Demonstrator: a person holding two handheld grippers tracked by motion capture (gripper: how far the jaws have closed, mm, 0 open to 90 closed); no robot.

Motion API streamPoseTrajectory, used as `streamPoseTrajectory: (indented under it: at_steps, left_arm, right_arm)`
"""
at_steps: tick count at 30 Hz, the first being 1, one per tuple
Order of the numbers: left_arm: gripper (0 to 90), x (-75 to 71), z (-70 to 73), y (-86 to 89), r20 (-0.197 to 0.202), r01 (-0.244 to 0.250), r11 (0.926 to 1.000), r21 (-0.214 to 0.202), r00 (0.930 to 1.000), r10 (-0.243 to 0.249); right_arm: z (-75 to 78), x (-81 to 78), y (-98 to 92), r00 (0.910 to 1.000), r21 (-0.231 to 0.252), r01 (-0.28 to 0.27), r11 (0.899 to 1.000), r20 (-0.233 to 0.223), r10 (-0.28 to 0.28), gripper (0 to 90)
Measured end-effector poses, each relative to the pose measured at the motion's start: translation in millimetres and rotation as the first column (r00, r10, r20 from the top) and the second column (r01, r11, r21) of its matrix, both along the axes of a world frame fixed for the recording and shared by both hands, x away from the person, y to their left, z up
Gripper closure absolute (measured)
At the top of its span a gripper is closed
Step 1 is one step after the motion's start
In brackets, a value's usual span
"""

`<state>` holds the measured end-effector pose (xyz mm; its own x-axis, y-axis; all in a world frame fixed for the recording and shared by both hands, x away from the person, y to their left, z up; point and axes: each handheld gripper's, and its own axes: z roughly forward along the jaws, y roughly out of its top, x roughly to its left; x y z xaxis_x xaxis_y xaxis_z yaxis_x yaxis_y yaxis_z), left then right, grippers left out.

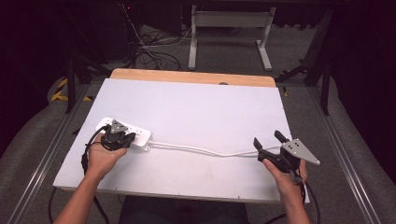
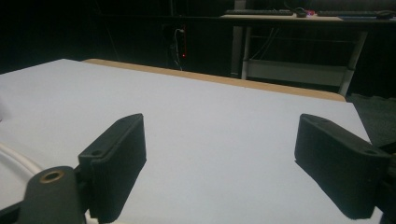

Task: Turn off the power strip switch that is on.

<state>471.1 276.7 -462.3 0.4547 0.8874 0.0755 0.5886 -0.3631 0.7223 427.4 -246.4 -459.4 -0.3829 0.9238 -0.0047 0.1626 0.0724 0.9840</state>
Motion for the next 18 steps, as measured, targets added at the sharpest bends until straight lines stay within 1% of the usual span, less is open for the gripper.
streamPoseTrajectory:
  at_steps: [3,8,9,10,11,12,14,17,18]
  left_arm:
    - [89.8,-0.4,-1.3,0.8,-0.007,-0.004,0.9998,-0.021,1.0,0.004]
    - [89.9,-0.3,-1.5,1.2,-0.005,-0.01,0.9996,-0.027,0.9999,0.01]
    - [90.0,0.1,-1.8,2.6,-0.014,-0.015,0.9987,-0.049,0.9998,0.014]
    - [90.0,0.1,-1.8,2.6,-0.014,-0.015,0.9987,-0.049,0.9998,0.014]
    - [90.0,0.2,-2.0,3.6,-0.019,-0.02,0.9979,-0.062,0.9996,0.019]
    - [90.0,0.5,-1.7,4.3,-0.024,-0.022,0.9977,-0.065,0.9995,0.021]
    - [90.0,0.0,-1.8,3.2,-0.023,-0.019,0.9982,-0.057,0.9996,0.017]
    - [90.0,-0.2,-1.9,2.9,-0.022,-0.024,0.9981,-0.058,0.9995,0.022]
    - [90.0,-0.1,-1.6,2.9,-0.021,-0.021,0.9986,-0.048,0.9996,0.02]
  right_arm:
    - [0.1,-0.3,-0.2,1.0,-0.001,0.0,1.0,0.001,0.0,17.1]
    - [0.1,-1.2,1.0,1.0,0.002,0.001,1.0,-0.002,-0.001,17.2]
    - [0.1,-1.3,1.0,1.0,0.001,-0.001,1.0,-0.001,0.001,17.2]
    - [0.3,-1.7,1.2,1.0,0.002,0.0,1.0,0.0,0.0,17.2]
    - [0.6,-1.9,1.3,1.0,0.002,0.002,1.0,0.001,-0.002,17.3]
    - [0.7,-2.2,1.4,1.0,0.003,0.002,1.0,0.001,-0.002,17.3]
    - [0.8,-2.4,1.2,1.0,0.005,0.004,1.0,0.0,-0.004,17.4]
    - [0.8,-2.4,0.9,1.0,0.007,0.004,1.0,0.001,-0.004,17.4]
    - [0.8,-2.6,0.6,1.0,0.008,0.003,1.0,0.003,-0.003,17.4]
